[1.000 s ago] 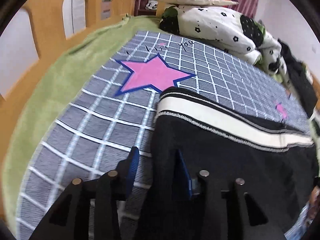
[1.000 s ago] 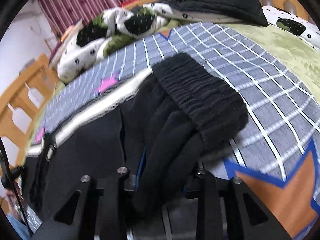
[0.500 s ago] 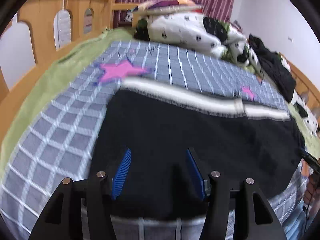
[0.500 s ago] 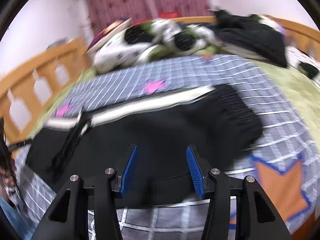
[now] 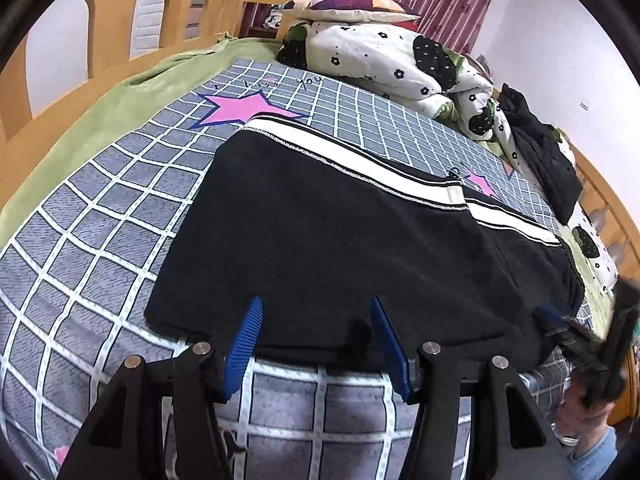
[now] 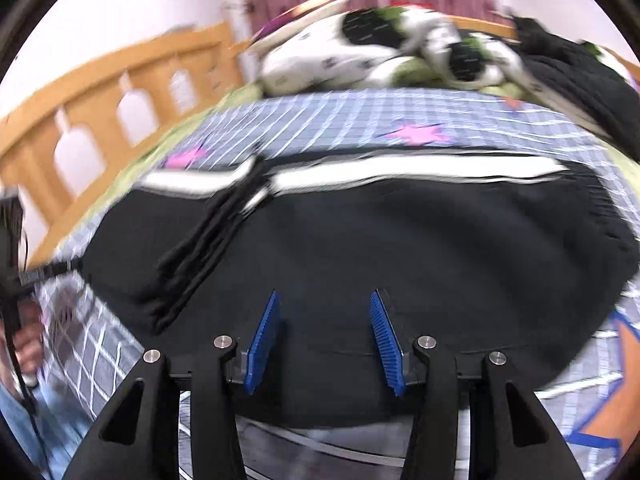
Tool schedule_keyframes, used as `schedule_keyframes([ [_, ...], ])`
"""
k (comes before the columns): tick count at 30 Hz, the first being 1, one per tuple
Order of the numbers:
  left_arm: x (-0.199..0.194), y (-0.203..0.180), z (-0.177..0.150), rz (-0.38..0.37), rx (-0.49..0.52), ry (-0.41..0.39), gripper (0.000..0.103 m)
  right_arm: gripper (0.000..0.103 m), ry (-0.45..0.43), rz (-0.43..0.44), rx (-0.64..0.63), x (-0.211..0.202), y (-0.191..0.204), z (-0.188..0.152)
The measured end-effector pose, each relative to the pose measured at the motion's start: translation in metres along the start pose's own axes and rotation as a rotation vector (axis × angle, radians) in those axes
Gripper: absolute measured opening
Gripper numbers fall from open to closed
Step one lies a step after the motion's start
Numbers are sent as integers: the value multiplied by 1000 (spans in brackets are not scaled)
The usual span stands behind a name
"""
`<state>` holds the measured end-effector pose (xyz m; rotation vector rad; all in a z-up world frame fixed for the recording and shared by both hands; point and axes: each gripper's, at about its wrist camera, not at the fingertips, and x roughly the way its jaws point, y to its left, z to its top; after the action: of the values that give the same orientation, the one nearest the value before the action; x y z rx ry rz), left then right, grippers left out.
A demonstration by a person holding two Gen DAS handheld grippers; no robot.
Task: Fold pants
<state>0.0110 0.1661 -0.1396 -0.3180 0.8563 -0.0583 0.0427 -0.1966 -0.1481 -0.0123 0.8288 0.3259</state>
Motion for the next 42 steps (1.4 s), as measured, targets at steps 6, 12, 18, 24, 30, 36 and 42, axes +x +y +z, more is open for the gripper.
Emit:
schedule_keyframes([
  [6,-12,6,-13,-22,-37,3,54,47,18,-13,76,5,-15,-22],
  [12,-21,8,-15,-47,-151,-8,54,47,21,-39,162,-7,-25,-16],
  [18,-70,5,-3,-30,-170,-95,54,47,-73,-113,138,-42,-19,-5],
  [24,-117,-10,22,19,-129,-164,53,47,-186,-182,116,-95,-6,9],
  [30,-159,-57,57,-47,-33,-257,53,47,-265,-112,92,-157,23,58],
  [36,-148,-98,99,-88,4,-328,55,57,-389,-114,27,-206,52,118],
  [42,-82,-115,131,-64,69,-298,57,59,-363,-123,31,-163,38,146],
])
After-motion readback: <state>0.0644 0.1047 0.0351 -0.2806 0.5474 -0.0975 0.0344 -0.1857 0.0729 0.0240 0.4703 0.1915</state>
